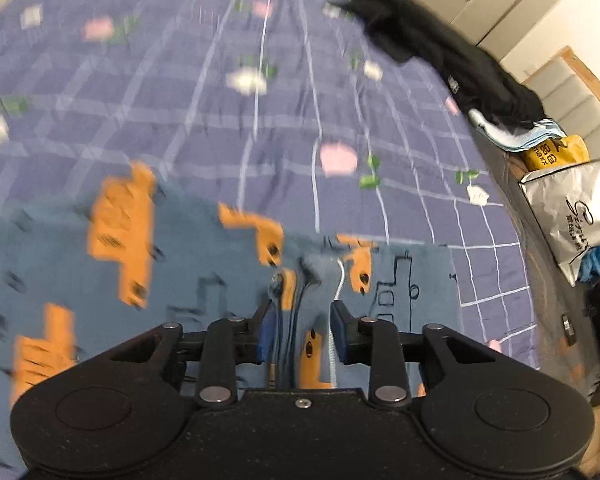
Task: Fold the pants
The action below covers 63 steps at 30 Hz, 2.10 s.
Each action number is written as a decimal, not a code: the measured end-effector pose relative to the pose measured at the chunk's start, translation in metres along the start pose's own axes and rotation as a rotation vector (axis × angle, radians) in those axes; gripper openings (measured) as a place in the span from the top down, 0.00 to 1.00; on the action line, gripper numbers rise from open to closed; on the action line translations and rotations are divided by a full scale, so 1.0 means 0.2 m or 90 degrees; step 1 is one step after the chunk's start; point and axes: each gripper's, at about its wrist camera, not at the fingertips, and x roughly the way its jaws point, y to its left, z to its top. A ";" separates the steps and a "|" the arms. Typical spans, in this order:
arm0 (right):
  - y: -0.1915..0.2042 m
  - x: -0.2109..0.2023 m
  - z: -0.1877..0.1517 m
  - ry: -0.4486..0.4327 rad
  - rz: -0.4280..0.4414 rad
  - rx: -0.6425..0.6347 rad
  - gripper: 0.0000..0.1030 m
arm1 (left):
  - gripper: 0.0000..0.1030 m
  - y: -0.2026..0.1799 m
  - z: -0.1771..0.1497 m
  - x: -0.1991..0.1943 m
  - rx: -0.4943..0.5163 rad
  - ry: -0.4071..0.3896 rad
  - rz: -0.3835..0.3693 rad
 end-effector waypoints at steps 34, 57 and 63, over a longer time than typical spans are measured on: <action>0.68 0.40 0.23 -0.007 0.017 -0.223 0.20 | 0.23 1.26 -0.28 -0.94 -0.229 -0.151 0.149; 1.24 1.20 0.17 -0.005 -0.046 -0.342 0.88 | 0.14 1.61 -0.25 -0.76 -0.374 -0.142 -0.039; 1.12 1.04 0.21 -0.023 0.004 -0.227 0.91 | 0.12 1.56 -0.24 -0.66 -0.418 -0.160 -0.140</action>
